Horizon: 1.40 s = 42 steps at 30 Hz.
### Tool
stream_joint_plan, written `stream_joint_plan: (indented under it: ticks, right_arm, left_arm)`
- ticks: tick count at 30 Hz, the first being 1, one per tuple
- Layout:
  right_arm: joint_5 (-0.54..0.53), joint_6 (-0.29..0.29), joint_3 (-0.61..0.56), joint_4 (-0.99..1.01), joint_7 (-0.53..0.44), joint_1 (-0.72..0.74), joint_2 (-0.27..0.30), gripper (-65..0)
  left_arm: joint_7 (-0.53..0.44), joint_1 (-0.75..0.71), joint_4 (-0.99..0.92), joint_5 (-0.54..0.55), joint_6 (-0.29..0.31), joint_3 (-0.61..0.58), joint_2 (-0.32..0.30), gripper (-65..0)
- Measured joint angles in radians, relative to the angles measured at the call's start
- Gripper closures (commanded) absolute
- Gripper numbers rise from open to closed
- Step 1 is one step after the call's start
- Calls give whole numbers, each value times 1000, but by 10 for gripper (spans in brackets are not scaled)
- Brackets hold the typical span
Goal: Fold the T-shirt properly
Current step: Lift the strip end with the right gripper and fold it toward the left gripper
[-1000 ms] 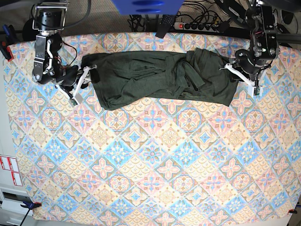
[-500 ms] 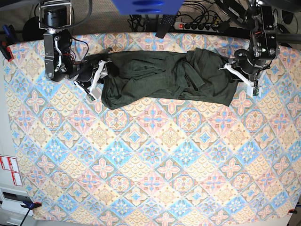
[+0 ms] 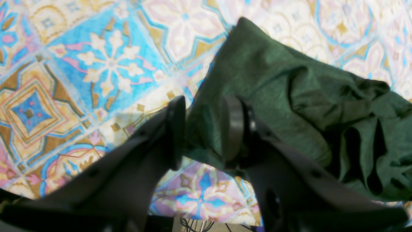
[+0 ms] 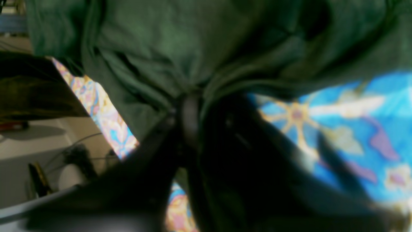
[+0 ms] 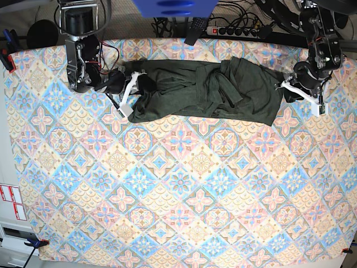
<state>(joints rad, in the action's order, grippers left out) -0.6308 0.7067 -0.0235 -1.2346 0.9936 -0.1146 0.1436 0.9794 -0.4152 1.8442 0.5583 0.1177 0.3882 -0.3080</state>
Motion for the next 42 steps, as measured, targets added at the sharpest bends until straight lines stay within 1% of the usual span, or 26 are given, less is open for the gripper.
stream_joint_plan:
  ticks: [3,5,6,11,15,18,22,26,28,30,31,33,35,38,40,42]
  right_arm:
    - [-8,18,99,6,35,1,-6,-7]
    - [5,14,156,7,36,10,-5,0]
    - [12,2,181,7,35,16,-2,0]
    - [26,-4,271,9,40,23,66,0]
    - [49,-5,285,12,51,46,117,0]
    - [50,-11,286,12,50,77,145,0]
    - [52,-13,285,-19,58,92,153,0]
    - [58,-13,280,-140,127,75,151,0]
    - [59,-14,272,-230,143,71,137,0]
    - [50,-22,247,-319,138,48,102,0]
    - [41,-11,230,-354,146,37,88,0]
    - [49,-11,174,-418,180,7,65,0]
    - [61,-12,121,-470,193,-2,43,0]
    - [53,-13,56,-534,177,16,22,0]
    - [48,-12,16,-557,163,21,-3,0]
    - [48,-11,-27,-565,171,14,-26,0]
  left_arm:
    - [-1,0,0,23,0,16,3,-181]
    - [-3,-1,0,23,0,16,5,-181]
    - [-3,0,0,22,0,17,5,-181]
    - [-4,-1,0,23,0,18,3,-181]
    - [-4,0,0,23,0,18,3,-181]
    - [-4,2,0,22,0,18,3,-181]
    - [-4,2,0,23,0,18,3,-181]
    - [-4,1,0,22,0,18,3,-181]
    - [-4,2,0,22,0,18,3,-181]
    - [-4,2,0,23,0,18,4,-181]
    - [-4,2,0,23,0,17,4,-181]
    - [-4,2,0,23,0,18,3,-181]
    - [-5,1,0,21,0,18,1,-181]
    - [-4,2,0,22,0,18,1,-181]
    - [-4,2,0,23,1,18,3,-181]
    - [-3,2,0,21,-1,18,0,-181]
